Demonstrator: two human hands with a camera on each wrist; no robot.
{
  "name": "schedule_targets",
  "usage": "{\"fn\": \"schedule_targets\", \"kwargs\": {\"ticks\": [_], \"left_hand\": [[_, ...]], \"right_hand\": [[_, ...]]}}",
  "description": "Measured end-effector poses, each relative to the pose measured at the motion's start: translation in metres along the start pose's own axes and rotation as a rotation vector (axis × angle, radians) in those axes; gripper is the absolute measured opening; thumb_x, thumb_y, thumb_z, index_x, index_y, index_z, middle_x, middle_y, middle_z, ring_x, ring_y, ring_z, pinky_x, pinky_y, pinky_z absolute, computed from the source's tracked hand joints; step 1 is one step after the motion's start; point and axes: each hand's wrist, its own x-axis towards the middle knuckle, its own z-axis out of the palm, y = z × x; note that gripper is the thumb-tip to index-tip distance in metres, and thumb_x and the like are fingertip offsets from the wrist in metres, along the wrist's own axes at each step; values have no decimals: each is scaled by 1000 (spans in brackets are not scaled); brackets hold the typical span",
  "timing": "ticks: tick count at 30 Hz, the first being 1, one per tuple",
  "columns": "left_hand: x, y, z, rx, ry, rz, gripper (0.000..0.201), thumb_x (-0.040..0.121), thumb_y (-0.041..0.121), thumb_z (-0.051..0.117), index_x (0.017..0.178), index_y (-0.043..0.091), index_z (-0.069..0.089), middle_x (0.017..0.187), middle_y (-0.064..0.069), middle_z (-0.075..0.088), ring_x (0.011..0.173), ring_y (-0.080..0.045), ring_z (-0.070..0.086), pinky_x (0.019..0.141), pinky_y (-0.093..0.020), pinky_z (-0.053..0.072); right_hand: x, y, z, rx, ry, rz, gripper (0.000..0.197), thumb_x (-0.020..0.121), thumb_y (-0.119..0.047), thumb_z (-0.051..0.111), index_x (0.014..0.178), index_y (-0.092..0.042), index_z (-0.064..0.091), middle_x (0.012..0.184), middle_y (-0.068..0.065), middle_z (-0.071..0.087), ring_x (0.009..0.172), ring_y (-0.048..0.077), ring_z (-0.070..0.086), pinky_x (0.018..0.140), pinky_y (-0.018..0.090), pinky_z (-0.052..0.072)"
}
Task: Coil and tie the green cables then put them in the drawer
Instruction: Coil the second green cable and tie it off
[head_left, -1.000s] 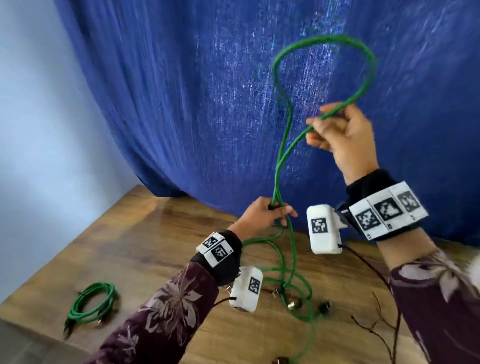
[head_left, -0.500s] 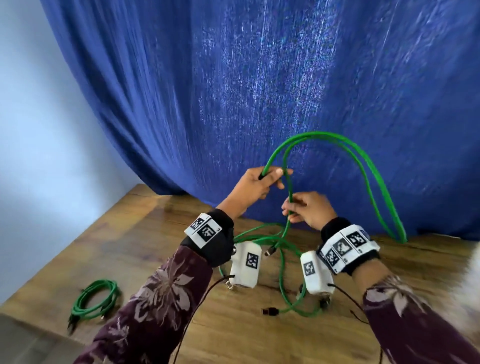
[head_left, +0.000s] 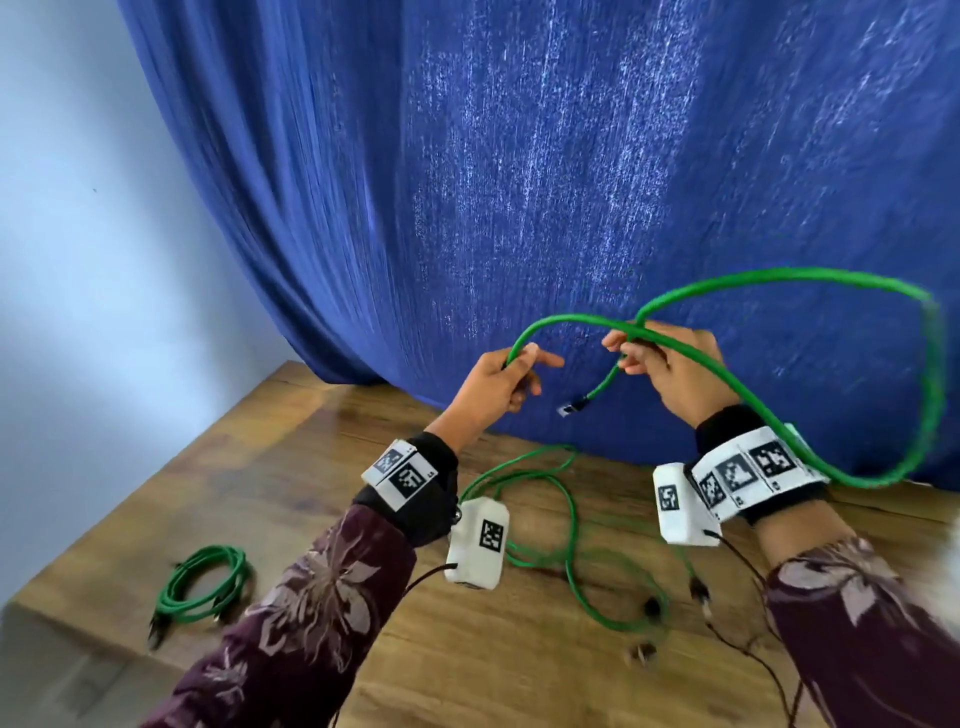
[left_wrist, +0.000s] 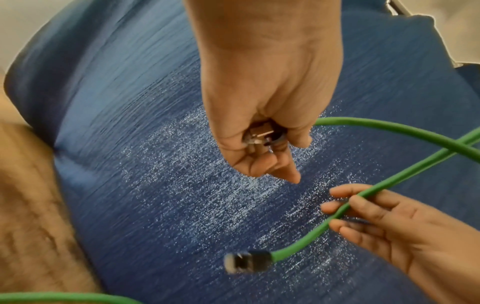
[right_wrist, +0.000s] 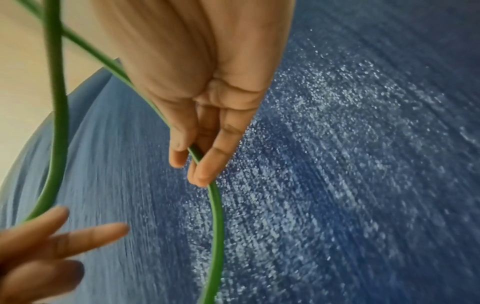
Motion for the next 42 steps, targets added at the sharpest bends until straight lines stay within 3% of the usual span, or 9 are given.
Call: {"fn": "schedule_targets", "kwargs": {"ticks": [7, 12, 17, 20, 25, 32, 36, 39, 42], "left_hand": [[-12, 11, 4, -197, -98, -163, 38, 100, 31, 34, 67, 15, 44, 41, 12, 29, 33, -1, 21, 34, -13, 16], [-22, 23, -7, -488, -259, -218, 42, 98, 43, 27, 64, 18, 32, 44, 11, 27, 34, 1, 20, 36, -15, 9], [-29, 17, -13, -598, -107, -67, 39, 102, 30, 22, 79, 13, 49, 50, 10, 36, 39, -1, 27, 38, -12, 23], [-31, 11, -15, -665, 1, 6, 35, 102, 21, 23, 85, 10, 52, 51, 10, 40, 43, -2, 32, 43, -14, 26], [-30, 9, -12, -588, 31, 26, 34, 101, 13, 23, 90, 8, 54, 50, 11, 42, 46, -3, 37, 47, -15, 29], [-46, 16, -2, -363, -139, 24, 35, 101, 11, 23, 91, 7, 56, 54, 10, 50, 52, -7, 46, 55, -17, 38], [-59, 24, 1, -401, -231, 9, 34, 101, 11, 23, 91, 6, 55, 55, 10, 51, 54, -6, 48, 56, -16, 38], [-62, 29, 1, -536, -233, 35, 30, 97, 20, 35, 89, 13, 63, 62, 10, 54, 62, -5, 53, 61, -16, 42], [-58, 30, -4, -713, -195, 105, 13, 84, 31, 62, 86, 22, 72, 70, 9, 59, 70, -5, 58, 66, -17, 49]], "right_hand": [[-6, 2, 10, 0, -113, 249, 21, 94, 1, 40, 97, -6, 60, 73, 8, 60, 43, 0, 52, 46, 11, 43], [-48, 34, 59, 6, -310, 530, 20, 96, -2, 39, 86, -9, 56, 77, 14, 62, 36, -1, 53, 40, 12, 43], [-88, 51, 96, -139, -535, 660, 15, 92, -19, 54, 81, -9, 56, 84, 13, 63, 80, 30, 64, 67, 29, 49], [-102, 46, 103, -165, -616, 620, 37, 89, -25, 60, 121, -6, 56, 114, 14, 64, 108, 28, 60, 88, 30, 48], [-93, -23, 73, 77, -237, 239, 13, 89, -9, 57, 97, -10, 68, 85, 8, 72, 67, 1, 64, 71, 15, 48], [-59, -63, 33, -60, 442, -169, 27, 84, 1, 53, 108, -3, 63, 110, 10, 60, 102, 13, 56, 90, 23, 47], [-49, -52, 27, -194, 456, -160, 40, 88, -9, 51, 128, -3, 51, 129, 15, 51, 121, 22, 44, 106, 27, 31], [-52, -49, 31, -105, 384, -41, 37, 93, -14, 44, 129, -5, 48, 126, 12, 56, 112, 17, 53, 97, 17, 32], [-66, -38, 44, -110, 381, 78, 34, 93, -22, 39, 121, -5, 49, 108, 12, 62, 96, 23, 61, 88, 28, 39]]}}
